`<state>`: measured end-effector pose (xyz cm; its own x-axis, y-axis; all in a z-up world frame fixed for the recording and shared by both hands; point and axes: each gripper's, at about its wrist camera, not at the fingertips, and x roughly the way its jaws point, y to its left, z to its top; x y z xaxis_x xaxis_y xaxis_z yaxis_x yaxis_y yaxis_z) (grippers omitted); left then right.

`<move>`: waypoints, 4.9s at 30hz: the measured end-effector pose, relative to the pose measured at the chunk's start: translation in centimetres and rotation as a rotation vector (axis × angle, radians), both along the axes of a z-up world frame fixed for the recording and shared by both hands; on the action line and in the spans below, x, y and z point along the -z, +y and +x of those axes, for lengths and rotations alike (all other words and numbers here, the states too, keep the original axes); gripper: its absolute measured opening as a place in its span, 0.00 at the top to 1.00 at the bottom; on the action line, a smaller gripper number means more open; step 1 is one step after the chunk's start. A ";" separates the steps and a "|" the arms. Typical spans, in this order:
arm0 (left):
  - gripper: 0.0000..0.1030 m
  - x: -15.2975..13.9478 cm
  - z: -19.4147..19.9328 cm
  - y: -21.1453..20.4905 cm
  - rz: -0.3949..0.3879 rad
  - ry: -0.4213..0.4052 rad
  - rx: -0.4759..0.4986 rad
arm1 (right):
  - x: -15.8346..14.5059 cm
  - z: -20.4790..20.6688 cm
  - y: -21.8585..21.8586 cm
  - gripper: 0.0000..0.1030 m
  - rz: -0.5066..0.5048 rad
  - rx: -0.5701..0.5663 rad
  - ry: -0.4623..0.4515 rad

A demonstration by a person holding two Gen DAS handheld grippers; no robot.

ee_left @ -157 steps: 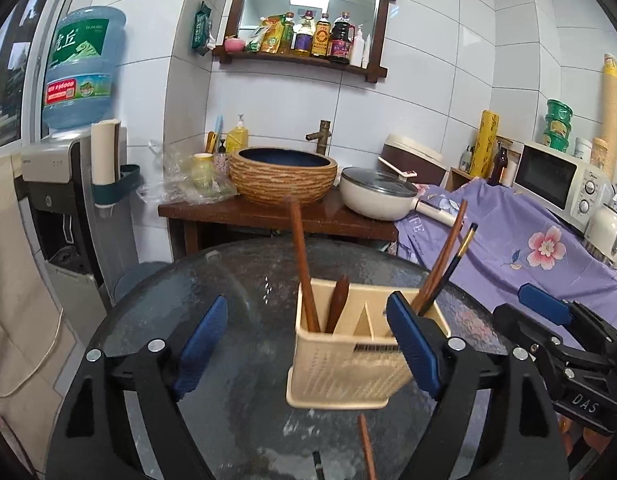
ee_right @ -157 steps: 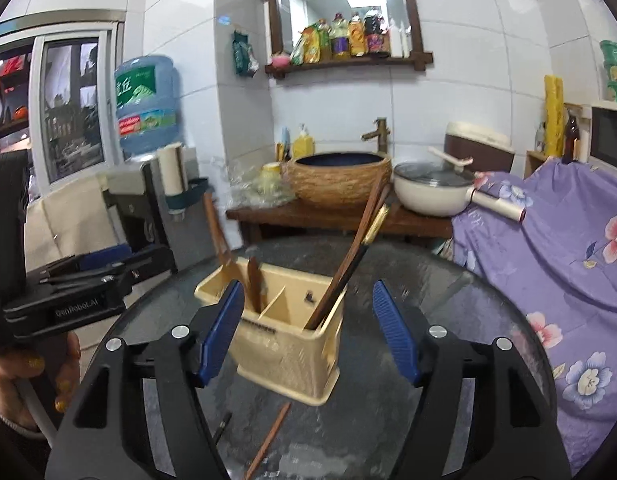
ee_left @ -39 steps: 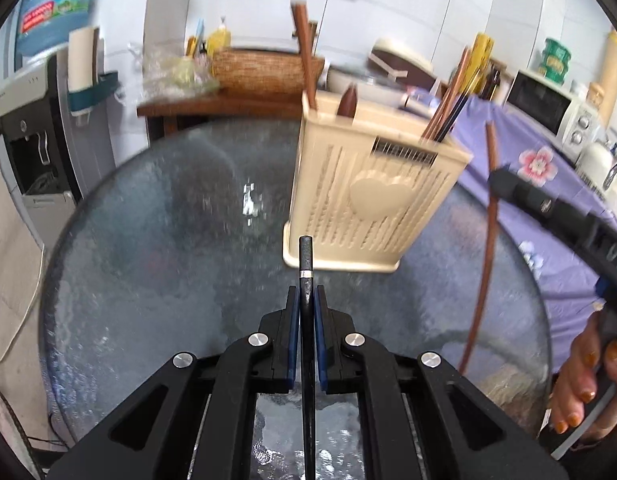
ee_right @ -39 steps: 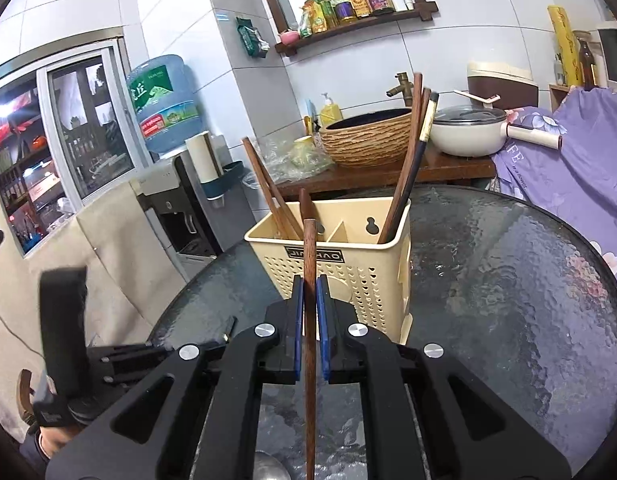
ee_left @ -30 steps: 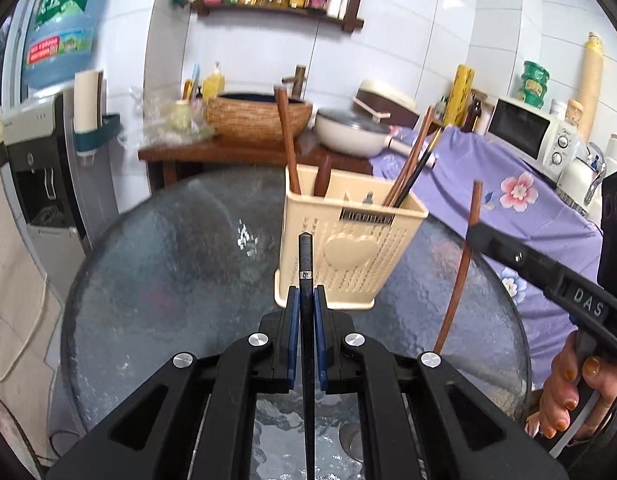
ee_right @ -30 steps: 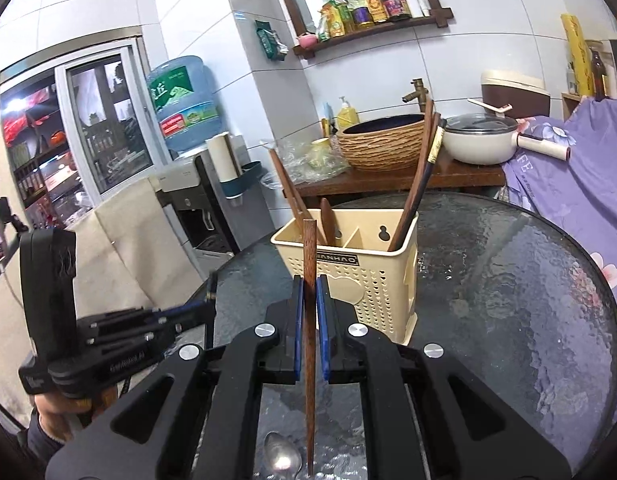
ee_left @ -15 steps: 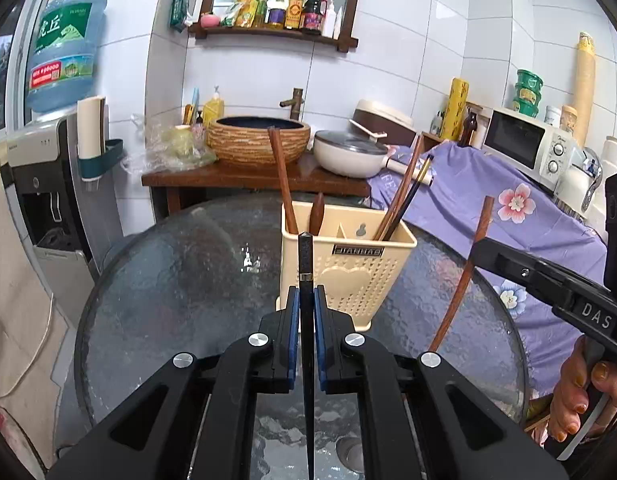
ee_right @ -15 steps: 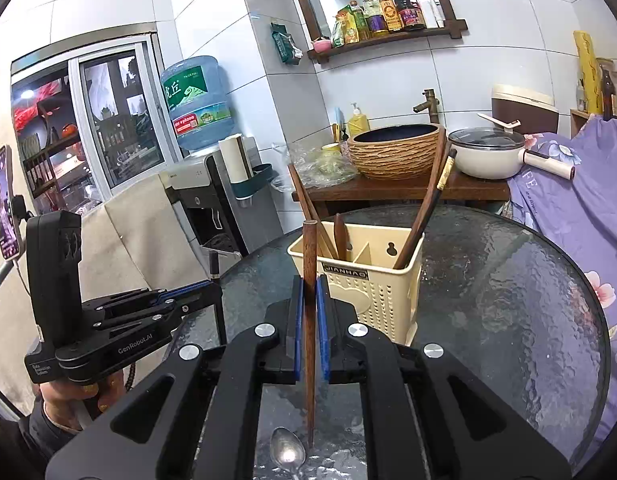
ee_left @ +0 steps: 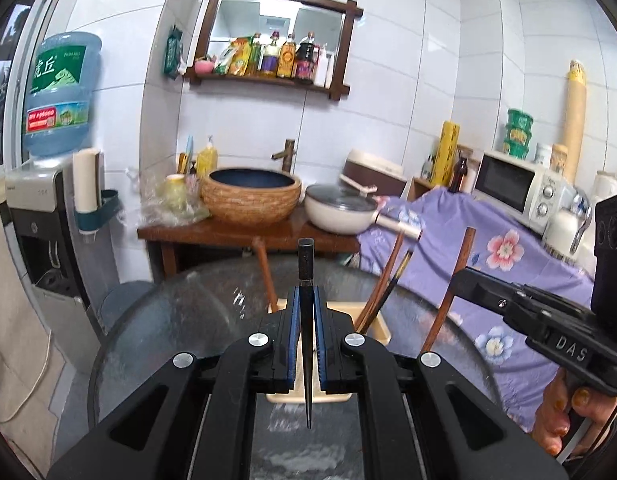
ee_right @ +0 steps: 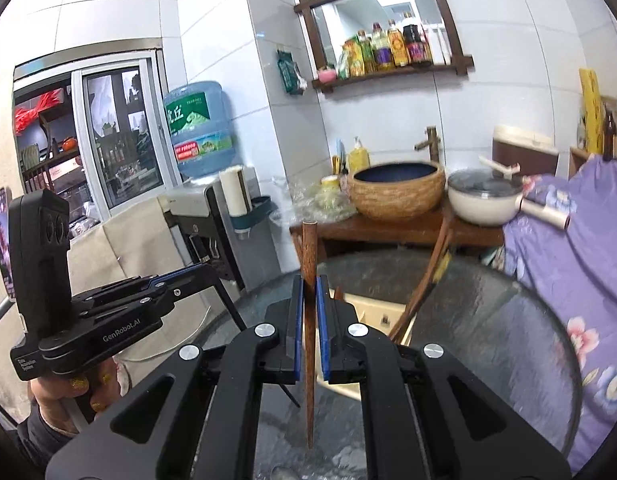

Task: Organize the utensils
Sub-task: 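Lift both chopsticks over the cream holder and lower them in, then open both tools and pull them back from the holder, then grasp the grey spoon with the right tool while the left tool grasps a metal spoon, then lift both spoons and carry them toward the cream holder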

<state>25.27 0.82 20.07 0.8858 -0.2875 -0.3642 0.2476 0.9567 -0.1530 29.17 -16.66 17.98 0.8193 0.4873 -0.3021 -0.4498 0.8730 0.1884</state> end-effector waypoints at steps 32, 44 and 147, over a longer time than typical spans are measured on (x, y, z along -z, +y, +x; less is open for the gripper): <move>0.93 3.0 9.4 -2.1 0.019 0.105 -0.092 | 1.1 7.5 -0.7 0.93 -0.031 0.193 -0.045; 0.93 6.2 10.1 -2.5 0.054 0.150 -0.093 | 5.0 8.6 -0.7 0.93 -0.063 0.196 0.029; 0.55 24.0 -4.7 -8.2 0.257 0.520 -0.026 | 21.8 -2.2 -3.2 0.64 -0.167 0.044 0.432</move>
